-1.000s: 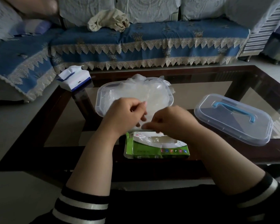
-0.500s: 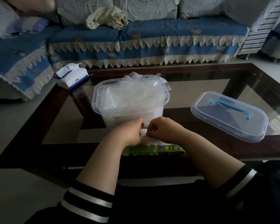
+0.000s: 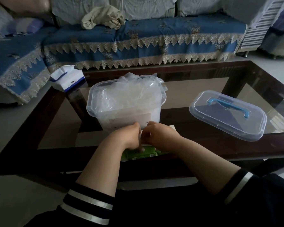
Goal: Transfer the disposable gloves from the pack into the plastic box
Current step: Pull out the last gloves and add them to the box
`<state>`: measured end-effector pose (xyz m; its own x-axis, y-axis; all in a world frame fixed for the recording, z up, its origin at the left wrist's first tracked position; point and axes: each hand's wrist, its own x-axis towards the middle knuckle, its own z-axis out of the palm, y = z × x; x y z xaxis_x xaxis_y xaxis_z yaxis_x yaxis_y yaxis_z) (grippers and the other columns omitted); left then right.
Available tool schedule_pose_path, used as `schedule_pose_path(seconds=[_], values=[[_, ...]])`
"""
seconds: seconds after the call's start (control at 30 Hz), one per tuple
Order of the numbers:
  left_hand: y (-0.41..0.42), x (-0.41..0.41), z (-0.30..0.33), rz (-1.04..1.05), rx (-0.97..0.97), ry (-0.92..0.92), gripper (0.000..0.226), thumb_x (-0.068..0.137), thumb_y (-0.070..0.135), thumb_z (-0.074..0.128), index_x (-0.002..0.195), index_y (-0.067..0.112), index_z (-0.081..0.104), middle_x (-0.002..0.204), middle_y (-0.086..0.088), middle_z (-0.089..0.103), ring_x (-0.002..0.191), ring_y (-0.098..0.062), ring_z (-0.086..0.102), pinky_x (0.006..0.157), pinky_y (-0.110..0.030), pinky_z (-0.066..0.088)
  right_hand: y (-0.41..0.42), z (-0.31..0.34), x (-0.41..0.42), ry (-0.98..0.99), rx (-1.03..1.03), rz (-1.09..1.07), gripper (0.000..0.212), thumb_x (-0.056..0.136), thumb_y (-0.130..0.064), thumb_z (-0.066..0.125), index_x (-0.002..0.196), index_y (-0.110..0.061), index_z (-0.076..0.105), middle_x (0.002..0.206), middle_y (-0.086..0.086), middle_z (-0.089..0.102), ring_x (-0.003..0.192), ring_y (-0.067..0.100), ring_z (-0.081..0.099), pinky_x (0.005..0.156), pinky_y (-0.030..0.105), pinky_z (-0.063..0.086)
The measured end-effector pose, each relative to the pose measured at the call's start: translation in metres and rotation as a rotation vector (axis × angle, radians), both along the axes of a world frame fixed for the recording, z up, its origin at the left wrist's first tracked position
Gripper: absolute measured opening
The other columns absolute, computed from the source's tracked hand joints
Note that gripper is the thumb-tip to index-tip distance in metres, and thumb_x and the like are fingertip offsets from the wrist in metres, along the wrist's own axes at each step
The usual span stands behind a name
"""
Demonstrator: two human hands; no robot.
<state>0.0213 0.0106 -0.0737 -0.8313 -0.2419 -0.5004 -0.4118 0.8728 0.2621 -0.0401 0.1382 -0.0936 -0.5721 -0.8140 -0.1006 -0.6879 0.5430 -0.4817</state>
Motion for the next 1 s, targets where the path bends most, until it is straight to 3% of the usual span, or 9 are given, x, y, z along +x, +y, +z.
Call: schedule_pose_path(seconds=[0.13, 0.27, 0.33, 0.4, 0.5, 0.6, 0.73, 0.87, 1.0], values=[[-0.001, -0.001, -0.004, -0.004, 0.057, 0.038, 0.075, 0.074, 0.026, 0.084, 0.131, 0.013, 0.038, 0.123, -0.008, 0.054, 0.109, -0.028, 0.056, 0.092, -0.041, 0.049, 0.004, 0.014, -0.003, -0.149, -0.386, -0.080, 0.009, 0.091, -0.017, 0.062, 0.082, -0.019, 0.061, 0.084, -0.006, 0.062, 0.079, 0.014, 0.060, 0.074, 0.032, 0.049], [-0.005, 0.000, -0.005, -0.027, 0.118, 0.016, 0.068, 0.077, 0.025, 0.081, 0.128, 0.013, 0.039, 0.113, -0.003, 0.051, 0.106, -0.025, 0.057, 0.093, -0.041, 0.049, 0.016, 0.050, 0.000, -0.440, -1.040, -0.220, 0.010, 0.097, -0.005, 0.050, 0.088, -0.008, 0.053, 0.076, 0.001, 0.065, 0.075, 0.010, 0.065, 0.079, 0.027, 0.054], [-0.007, 0.001, -0.003, -0.056, 0.109, 0.027, 0.063, 0.078, 0.027, 0.080, 0.127, 0.014, 0.042, 0.113, -0.002, 0.053, 0.104, -0.023, 0.057, 0.092, -0.036, 0.048, 0.024, 0.065, -0.003, -0.499, -1.205, -0.264, 0.009, 0.099, -0.007, 0.045, 0.092, -0.005, 0.051, 0.074, 0.000, 0.065, 0.072, 0.011, 0.065, 0.077, 0.028, 0.055], [-0.009, 0.002, 0.004, -0.088, 0.056, 0.049, 0.050, 0.084, 0.026, 0.074, 0.125, 0.014, 0.049, 0.111, 0.000, 0.054, 0.106, -0.021, 0.057, 0.087, -0.026, 0.044, 0.030, 0.072, -0.009, -0.513, -1.245, -0.304, 0.010, 0.099, -0.011, 0.043, 0.093, -0.008, 0.050, 0.071, -0.005, 0.065, 0.068, 0.009, 0.064, 0.071, 0.025, 0.054], [-0.016, 0.003, 0.019, 0.002, 0.147, 0.174, 0.017, 0.097, 0.021, 0.053, 0.111, 0.016, 0.062, 0.106, 0.002, 0.066, 0.093, -0.015, 0.065, 0.084, -0.030, 0.048, 0.032, 0.075, -0.012, -0.498, -1.216, -0.384, 0.010, 0.099, -0.016, 0.047, 0.092, -0.011, 0.052, 0.066, -0.006, 0.065, 0.063, 0.007, 0.064, 0.063, 0.023, 0.054], [-0.007, 0.008, 0.046, 0.201, 0.507, 0.457, 0.033, 0.102, 0.040, 0.038, 0.098, 0.018, 0.063, 0.093, 0.001, 0.071, 0.083, -0.013, 0.068, 0.085, -0.037, 0.054, 0.032, 0.074, -0.011, -0.419, -1.146, -0.406, 0.010, 0.097, -0.019, 0.051, 0.091, -0.011, 0.053, 0.065, -0.005, 0.067, 0.062, 0.010, 0.065, 0.062, 0.025, 0.056], [0.020, 0.012, 0.069, 0.184, 0.781, 0.583, 0.074, 0.075, 0.069, 0.029, 0.116, 0.016, 0.061, 0.103, -0.004, 0.073, 0.100, -0.014, 0.068, 0.089, -0.030, 0.055, 0.028, 0.071, -0.005, -0.359, -1.125, -0.373, 0.008, 0.096, -0.014, 0.054, 0.089, -0.010, 0.054, 0.059, -0.005, 0.063, 0.056, 0.008, 0.061, 0.056, 0.020, 0.052], [0.034, 0.006, 0.064, 0.228, 0.842, 0.694, 0.041, 0.077, 0.039, 0.069, 0.114, 0.024, 0.056, 0.086, -0.005, 0.073, 0.093, -0.022, 0.071, 0.095, -0.044, 0.054, 0.022, 0.072, -0.006, -0.325, -1.177, -0.416, 0.008, 0.096, -0.015, 0.054, 0.091, -0.009, 0.053, 0.061, -0.001, 0.063, 0.058, 0.017, 0.061, 0.056, 0.027, 0.052], [0.029, 0.000, 0.074, 0.291, 0.928, 0.910, 0.033, 0.089, 0.011, 0.063, 0.117, 0.023, 0.050, 0.085, -0.001, 0.069, 0.077, -0.011, 0.071, 0.079, -0.025, 0.058, 0.020, 0.081, -0.019, -0.361, -1.093, -0.391, 0.026, 0.093, -0.026, 0.056, 0.113, -0.012, 0.047, 0.074, -0.005, 0.066, 0.060, 0.013, 0.060, 0.054, 0.026, 0.054]])
